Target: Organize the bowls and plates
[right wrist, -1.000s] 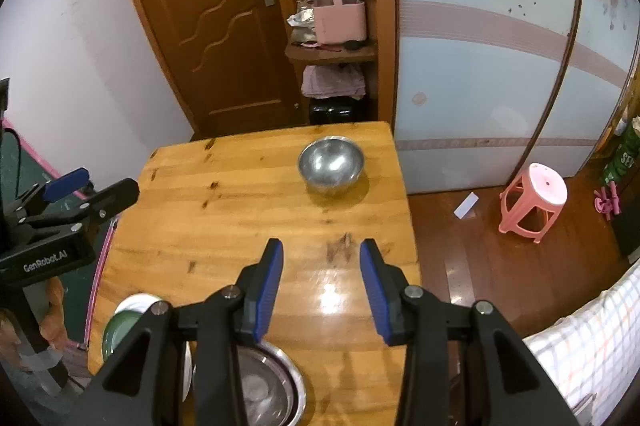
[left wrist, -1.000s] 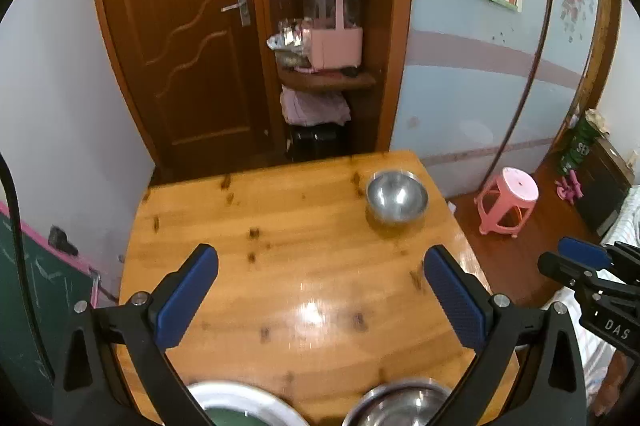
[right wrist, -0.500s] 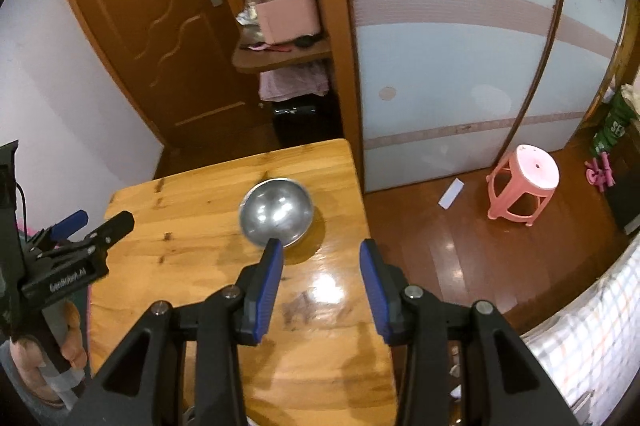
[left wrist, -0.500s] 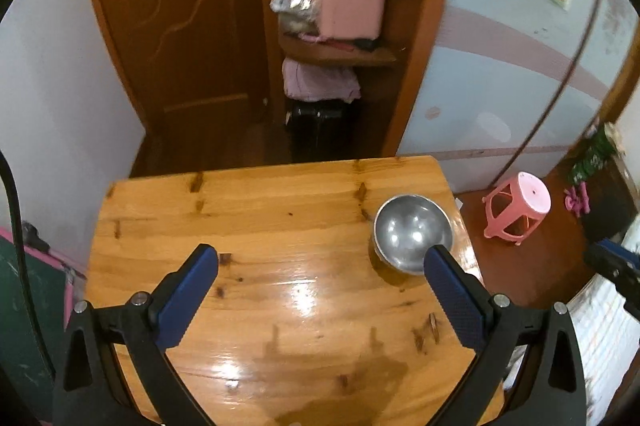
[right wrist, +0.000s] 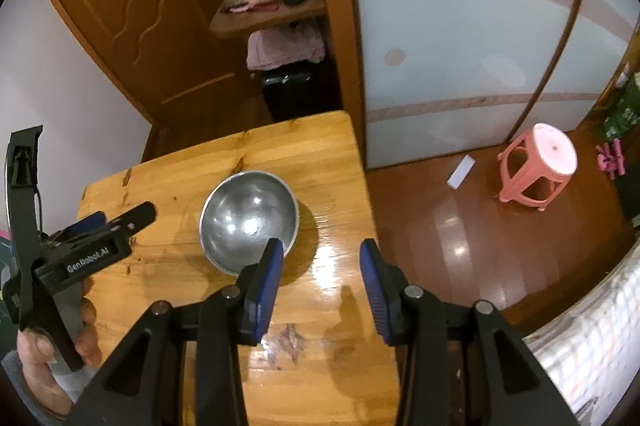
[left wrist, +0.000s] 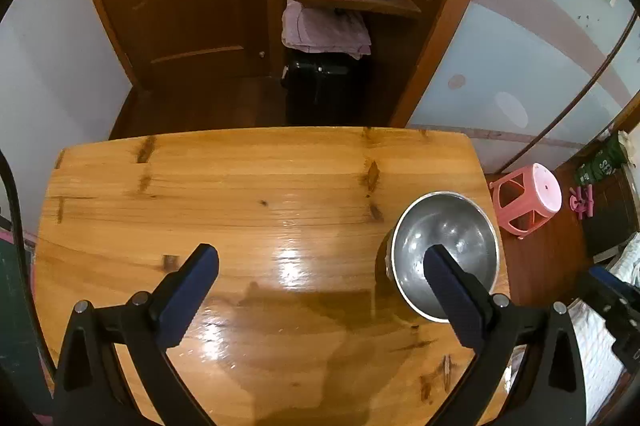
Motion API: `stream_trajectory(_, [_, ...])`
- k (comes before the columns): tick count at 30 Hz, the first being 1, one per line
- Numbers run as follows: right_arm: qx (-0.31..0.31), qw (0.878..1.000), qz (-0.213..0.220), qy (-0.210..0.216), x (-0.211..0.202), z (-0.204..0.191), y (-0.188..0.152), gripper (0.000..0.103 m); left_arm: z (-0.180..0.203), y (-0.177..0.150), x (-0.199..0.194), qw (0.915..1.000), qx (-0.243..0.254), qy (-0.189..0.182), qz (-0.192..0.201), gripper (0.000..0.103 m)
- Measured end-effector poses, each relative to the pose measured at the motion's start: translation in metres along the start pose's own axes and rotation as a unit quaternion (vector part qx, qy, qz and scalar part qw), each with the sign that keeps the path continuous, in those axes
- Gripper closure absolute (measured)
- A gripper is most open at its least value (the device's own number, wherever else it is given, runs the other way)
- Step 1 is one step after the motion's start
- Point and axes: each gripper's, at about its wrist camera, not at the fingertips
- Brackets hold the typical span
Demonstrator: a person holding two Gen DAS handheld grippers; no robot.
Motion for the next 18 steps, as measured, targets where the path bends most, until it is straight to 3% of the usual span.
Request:
stream_trajectory(6, [0.007,1.0,-0.024,0.012,0.041,-0.005,0.002,0.063,0.009,-0.005,0.032,0.9998,-0.003,-0.018,-0.013,0.002])
stream_trajectory(12, [0.006,0.999,-0.044,0.013,0.07,-0.011,0.005,0.063,0.012,-0.006,0.055,0.9989,-0.004,-0.035,-0.029,0.009])
stream_trajectory(18, [0.01,0.998,-0.054,0.011,0.088,-0.011,0.008,0.063,0.017,-0.004,0.074,0.9963,-0.009,-0.067,-0.053,0.031])
Point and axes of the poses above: each gripper's, at about its wrist camera, not at the fingertips, and x roughly the way its jaws point, z to its right, y to its top, and after that the axes turned 4 degrees about -x, right-handed
